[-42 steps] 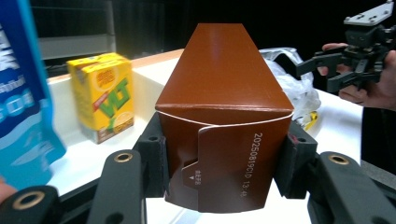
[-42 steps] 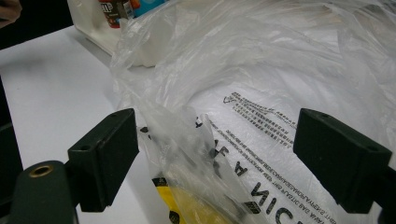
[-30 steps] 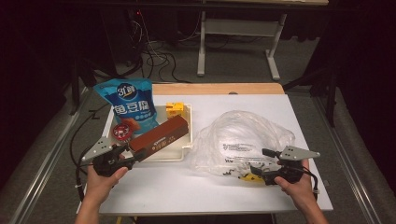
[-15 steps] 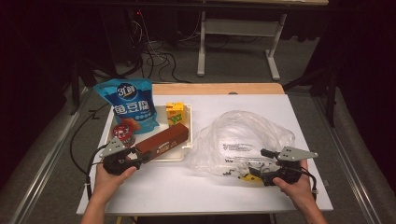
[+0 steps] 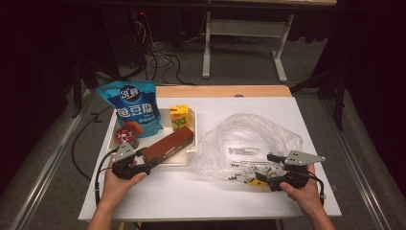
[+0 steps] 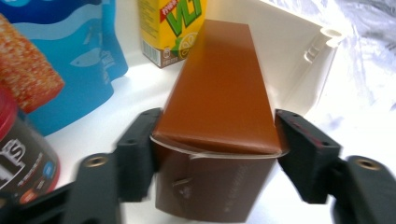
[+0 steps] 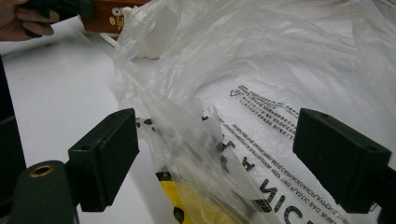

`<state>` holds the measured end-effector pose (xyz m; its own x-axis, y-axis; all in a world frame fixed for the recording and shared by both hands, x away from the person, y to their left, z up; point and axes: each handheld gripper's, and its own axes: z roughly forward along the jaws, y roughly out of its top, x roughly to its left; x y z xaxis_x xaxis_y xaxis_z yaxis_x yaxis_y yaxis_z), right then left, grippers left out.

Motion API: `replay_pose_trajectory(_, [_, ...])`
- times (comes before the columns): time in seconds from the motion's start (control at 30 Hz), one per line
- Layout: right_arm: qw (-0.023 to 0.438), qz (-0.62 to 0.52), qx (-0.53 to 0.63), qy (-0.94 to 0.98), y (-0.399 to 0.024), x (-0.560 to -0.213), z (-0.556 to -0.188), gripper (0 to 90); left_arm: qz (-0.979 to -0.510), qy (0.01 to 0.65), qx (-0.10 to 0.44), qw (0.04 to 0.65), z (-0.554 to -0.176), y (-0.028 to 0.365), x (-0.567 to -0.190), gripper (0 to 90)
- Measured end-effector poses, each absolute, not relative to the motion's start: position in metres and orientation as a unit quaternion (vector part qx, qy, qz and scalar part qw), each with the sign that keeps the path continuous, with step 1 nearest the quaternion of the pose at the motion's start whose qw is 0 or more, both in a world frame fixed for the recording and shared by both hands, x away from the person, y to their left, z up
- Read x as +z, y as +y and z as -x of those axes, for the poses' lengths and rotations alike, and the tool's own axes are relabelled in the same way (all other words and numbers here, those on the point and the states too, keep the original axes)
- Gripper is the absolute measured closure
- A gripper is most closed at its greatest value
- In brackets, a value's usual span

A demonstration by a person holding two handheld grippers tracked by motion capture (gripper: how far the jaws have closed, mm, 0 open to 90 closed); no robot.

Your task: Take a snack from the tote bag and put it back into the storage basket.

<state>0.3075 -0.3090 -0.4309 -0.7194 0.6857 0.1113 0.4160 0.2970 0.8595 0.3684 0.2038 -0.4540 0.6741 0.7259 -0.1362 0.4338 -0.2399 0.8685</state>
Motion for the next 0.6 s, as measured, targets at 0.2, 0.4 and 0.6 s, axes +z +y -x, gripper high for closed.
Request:
replay_pose_trajectory(0.2, [0.143, -0.346, 0.481, 0.793, -0.310, -0.431, -0.307, 14.4, -0.755, 0.411, 0.170, 0.481, -0.354, 0.208, -0.440, 21.5])
replay_pose_trajectory(0.4, [0.144, -0.350, 0.482, 0.790, -0.312, -0.431, -0.307, 14.4, -0.726, 0.447, 0.193, 0.486, -0.333, 0.206, -0.430, 24.7])
replay_pose_trajectory(0.6, [0.142, -0.349, 0.480, 0.792, -0.312, -0.432, -0.307, 14.5, -0.722, 0.461, 0.193, 0.479, -0.316, 0.202, -0.430, 68.5])
